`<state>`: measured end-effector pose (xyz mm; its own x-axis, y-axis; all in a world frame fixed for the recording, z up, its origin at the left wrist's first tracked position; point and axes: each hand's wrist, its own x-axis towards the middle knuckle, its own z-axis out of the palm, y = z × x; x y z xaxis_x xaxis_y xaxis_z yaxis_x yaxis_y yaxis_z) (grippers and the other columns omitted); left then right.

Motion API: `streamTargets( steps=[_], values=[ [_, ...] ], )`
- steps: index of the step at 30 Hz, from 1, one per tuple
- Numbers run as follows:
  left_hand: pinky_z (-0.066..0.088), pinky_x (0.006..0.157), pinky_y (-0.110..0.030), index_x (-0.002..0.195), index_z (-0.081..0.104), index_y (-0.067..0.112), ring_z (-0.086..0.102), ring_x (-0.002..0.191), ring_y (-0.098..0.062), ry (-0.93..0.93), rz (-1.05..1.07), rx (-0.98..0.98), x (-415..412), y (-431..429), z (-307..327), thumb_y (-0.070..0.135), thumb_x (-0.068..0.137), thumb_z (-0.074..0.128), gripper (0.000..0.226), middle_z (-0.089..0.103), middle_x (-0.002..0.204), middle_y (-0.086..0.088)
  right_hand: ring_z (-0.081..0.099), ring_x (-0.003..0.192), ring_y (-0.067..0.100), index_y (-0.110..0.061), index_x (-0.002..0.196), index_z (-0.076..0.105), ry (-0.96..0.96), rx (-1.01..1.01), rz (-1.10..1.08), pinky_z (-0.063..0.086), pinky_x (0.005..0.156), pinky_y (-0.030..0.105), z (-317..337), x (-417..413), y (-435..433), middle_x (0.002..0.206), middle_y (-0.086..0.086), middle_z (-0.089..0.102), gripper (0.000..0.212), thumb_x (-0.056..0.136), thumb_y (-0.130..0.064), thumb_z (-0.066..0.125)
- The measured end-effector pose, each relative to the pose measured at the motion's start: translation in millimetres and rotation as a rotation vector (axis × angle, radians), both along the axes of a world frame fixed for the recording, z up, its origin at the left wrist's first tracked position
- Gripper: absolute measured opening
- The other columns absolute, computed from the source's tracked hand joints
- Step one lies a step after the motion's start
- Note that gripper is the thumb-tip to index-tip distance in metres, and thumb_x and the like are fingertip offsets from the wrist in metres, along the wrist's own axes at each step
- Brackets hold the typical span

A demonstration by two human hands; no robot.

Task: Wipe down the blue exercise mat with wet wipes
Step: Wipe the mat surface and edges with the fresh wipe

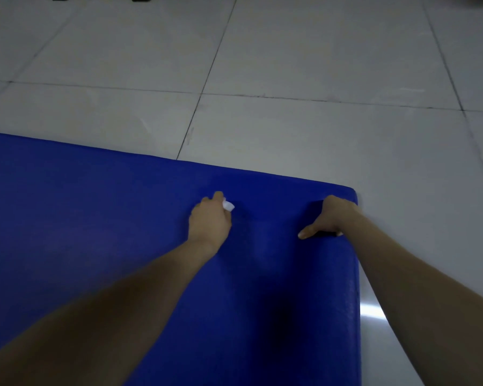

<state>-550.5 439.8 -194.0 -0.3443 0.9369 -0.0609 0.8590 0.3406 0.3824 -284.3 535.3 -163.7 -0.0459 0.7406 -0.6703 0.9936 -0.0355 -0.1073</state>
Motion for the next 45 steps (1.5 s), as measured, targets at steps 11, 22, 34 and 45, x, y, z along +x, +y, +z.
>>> streamTargets(
  steps=[11, 22, 34, 45],
  values=[
    [0.042, 0.061, -0.035, 0.108, 0.051, 0.017, 0.055, 0.082, -0.024, -0.045, -0.36, -0.071, 117, -16, 6, 0.03, 0.103, 0.048, 0.014, 0.057, 0.098, -0.008, 0.061, 0.067, 0.017, -0.013, 0.081, 0.052, -0.035, 0.024, 0.009, 0.047, 0.061, 0.028, 1, -2, -1, 0.071, 0.003, 0.062, 0.074, 0.05, -0.072, 0.085],
    [0.043, 0.06, -0.04, 0.105, 0.055, 0.007, 0.051, 0.077, -0.028, 0.049, 0.16, 0.063, -43, -45, -13, 0.027, 0.105, 0.045, 0.023, 0.06, 0.097, -0.016, 0.061, 0.069, 0.018, -0.014, 0.082, 0.05, -0.01, 0.021, 0.013, 0.047, 0.067, 0.032, -1, 0, -2, 0.071, 0.003, 0.061, 0.077, 0.049, -0.073, 0.086],
    [0.046, 0.069, -0.041, 0.107, 0.058, 0.012, 0.06, 0.084, -0.031, -0.032, -0.176, 0.039, 76, -52, -6, 0.022, 0.098, 0.052, 0.015, 0.062, 0.098, -0.013, 0.066, 0.081, 0.025, -0.016, 0.089, 0.047, -0.014, -0.008, -0.028, 0.055, 0.08, 0.036, 1, -4, 0, 0.086, 0.006, 0.065, 0.085, 0.041, -0.07, 0.09],
    [0.043, 0.064, -0.039, 0.1, 0.058, 0.015, 0.055, 0.066, -0.031, 0.136, -0.36, 0.086, 46, -64, -12, 0.024, 0.093, 0.061, 0.012, 0.058, 0.082, -0.01, 0.064, 0.075, 0.023, -0.012, 0.085, 0.051, 0.004, 0.01, -0.027, 0.053, 0.074, 0.035, 2, -2, 0, 0.078, 0.007, 0.064, 0.082, 0.044, -0.072, 0.088]
  ],
)
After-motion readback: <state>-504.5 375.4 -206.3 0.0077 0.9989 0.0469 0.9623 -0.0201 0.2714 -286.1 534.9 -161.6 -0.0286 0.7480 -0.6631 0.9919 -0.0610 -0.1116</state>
